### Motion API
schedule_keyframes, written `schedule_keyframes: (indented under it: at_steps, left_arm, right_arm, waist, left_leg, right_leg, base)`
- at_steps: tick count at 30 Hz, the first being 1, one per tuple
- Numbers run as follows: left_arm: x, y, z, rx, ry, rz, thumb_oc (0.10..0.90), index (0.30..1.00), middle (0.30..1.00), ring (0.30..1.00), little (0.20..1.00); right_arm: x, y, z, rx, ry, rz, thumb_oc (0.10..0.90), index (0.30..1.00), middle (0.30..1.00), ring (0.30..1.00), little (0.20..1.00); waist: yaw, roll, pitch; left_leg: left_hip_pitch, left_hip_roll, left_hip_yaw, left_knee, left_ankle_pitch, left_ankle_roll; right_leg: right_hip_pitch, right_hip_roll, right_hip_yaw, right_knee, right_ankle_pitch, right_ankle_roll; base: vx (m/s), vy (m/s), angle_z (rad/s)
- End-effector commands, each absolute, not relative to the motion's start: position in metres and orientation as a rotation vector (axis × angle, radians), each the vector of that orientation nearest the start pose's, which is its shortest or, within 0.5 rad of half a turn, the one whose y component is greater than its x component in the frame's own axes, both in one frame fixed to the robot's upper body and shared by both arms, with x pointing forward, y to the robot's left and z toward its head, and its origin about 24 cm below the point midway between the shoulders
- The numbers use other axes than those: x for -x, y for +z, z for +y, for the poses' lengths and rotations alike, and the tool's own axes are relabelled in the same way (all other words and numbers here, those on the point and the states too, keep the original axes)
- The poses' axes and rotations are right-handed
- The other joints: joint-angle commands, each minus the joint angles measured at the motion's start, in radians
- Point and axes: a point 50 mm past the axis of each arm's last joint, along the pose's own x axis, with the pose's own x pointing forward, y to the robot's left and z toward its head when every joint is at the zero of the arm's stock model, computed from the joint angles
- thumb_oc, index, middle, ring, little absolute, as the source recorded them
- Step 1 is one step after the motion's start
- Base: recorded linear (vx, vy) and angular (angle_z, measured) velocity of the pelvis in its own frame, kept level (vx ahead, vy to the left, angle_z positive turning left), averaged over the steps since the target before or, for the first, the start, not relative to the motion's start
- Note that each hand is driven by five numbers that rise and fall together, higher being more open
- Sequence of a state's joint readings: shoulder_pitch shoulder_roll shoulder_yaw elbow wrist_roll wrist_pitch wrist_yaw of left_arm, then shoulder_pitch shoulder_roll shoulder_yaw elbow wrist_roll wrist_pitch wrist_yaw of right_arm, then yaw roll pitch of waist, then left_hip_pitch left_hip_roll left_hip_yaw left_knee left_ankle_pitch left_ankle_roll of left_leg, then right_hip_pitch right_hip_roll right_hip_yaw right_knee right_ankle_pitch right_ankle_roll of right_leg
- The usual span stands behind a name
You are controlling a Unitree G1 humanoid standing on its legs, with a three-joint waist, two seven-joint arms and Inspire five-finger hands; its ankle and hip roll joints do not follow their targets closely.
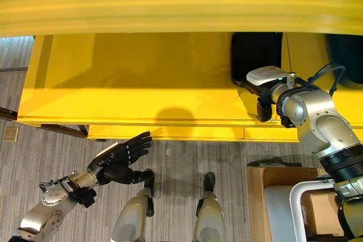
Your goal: Move parts from the plastic box to the shelf.
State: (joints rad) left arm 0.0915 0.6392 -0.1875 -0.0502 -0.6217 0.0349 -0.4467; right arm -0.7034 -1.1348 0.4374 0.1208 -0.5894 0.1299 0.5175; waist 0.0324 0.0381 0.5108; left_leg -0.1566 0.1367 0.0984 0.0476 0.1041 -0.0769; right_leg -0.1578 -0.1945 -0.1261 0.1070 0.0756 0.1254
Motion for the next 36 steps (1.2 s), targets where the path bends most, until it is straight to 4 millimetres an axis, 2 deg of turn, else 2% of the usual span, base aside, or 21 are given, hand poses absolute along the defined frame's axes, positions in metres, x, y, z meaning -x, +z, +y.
schedule_keyframes:
  at_steps: [1, 11, 14, 16, 22, 29, 36]
  left_arm:
    - [-0.215, 0.071, 0.2, 0.044, -0.651, 0.012, 0.9, 1.0, 1.0, 1.0, 1.0]
    - [-0.214, 0.071, 0.201, 0.045, -0.653, 0.015, 0.9, 1.0, 1.0, 1.0, 1.0]
    - [-0.215, 0.071, 0.2, 0.045, -0.654, 0.015, 0.9, 1.0, 1.0, 1.0, 1.0]
    - [-0.215, 0.071, 0.199, 0.048, -0.657, 0.013, 0.9, 1.0, 1.0, 1.0, 1.0]
    - [-0.213, 0.068, 0.198, 0.063, -0.655, 0.013, 0.9, 1.0, 1.0, 1.0, 1.0]
    - [-0.213, 0.066, 0.196, 0.075, -0.659, 0.014, 0.9, 1.0, 1.0, 1.0, 1.0]
    - [-0.213, 0.065, 0.195, 0.083, -0.656, 0.01, 0.9, 1.0, 1.0, 1.0, 1.0]
  right_arm:
    - [-0.319, 0.221, -0.277, 1.895, 0.228, 0.27, 0.9, 1.0, 1.0, 1.0, 1.0]
    - [-0.318, 0.218, -0.279, 1.881, 0.214, 0.25, 0.9, 1.0, 1.0, 1.0, 1.0]
    - [-0.319, 0.224, -0.278, 1.901, 0.136, 0.159, 0.9, 1.0, 1.0, 1.0, 1.0]
    - [-0.319, 0.233, -0.274, 1.995, 0.065, 0.064, 0.9, 1.0, 1.0, 1.0, 1.0]
    - [-0.321, 0.244, -0.277, 1.987, -0.071, -0.059, 0.9, 1.0, 1.0, 1.0, 1.0]
    - [-0.322, 0.251, -0.269, 1.975, -0.095, -0.188, 0.9, 1.0, 1.0, 1.0, 1.0]
    - [-0.32, 0.251, -0.266, 1.979, -0.108, -0.222, 0.9, 1.0, 1.0, 1.0, 1.0]
  waist:
    - [-0.001, -0.039, -0.064]
    - [-0.006, -0.039, -0.067]
    - [-0.008, -0.037, -0.068]
    - [-0.01, -0.034, -0.068]
    - [-0.012, -0.023, -0.073]
    - [-0.013, -0.015, -0.075]
    - [-0.018, -0.008, -0.075]
  left_leg:
    - [-0.016, 0.026, 0.025, 0.117, -0.144, 0.023]
    - [-0.015, 0.028, 0.027, 0.115, -0.143, 0.021]
    - [-0.013, 0.028, 0.028, 0.115, -0.143, 0.023]
    - [-0.012, 0.026, 0.027, 0.116, -0.146, 0.024]
    - [-0.014, 0.022, 0.025, 0.117, -0.148, 0.025]
    - [-0.017, 0.017, 0.02, 0.127, -0.157, 0.026]
    - [-0.015, 0.015, 0.019, 0.12, -0.156, 0.025]
  right_leg:
    - [-0.005, 0.03, 0.022, 0.095, -0.141, -0.042]
    - [-0.004, 0.033, 0.023, 0.094, -0.142, -0.043]
    - [-0.004, 0.034, 0.025, 0.095, -0.143, -0.044]
    - [-0.005, 0.035, 0.027, 0.096, -0.144, -0.045]
    - [-0.004, 0.033, 0.027, 0.094, -0.146, -0.044]
    - [-0.006, 0.029, 0.027, 0.097, -0.149, -0.045]
    - [-0.01, 0.029, 0.03, 0.098, -0.15, -0.044]
  base:
    - [0.0, 0.0, 0.0]
    - [0.0, -0.002, 0.0]
    - [0.0, 0.0, 0.0]
    - [0.0, 0.0, 0.0]
    - [0.0, 0.005, 0.0]
    - [0.0, 0.0, 0.0]
    - [0.0, 0.0, 0.0]
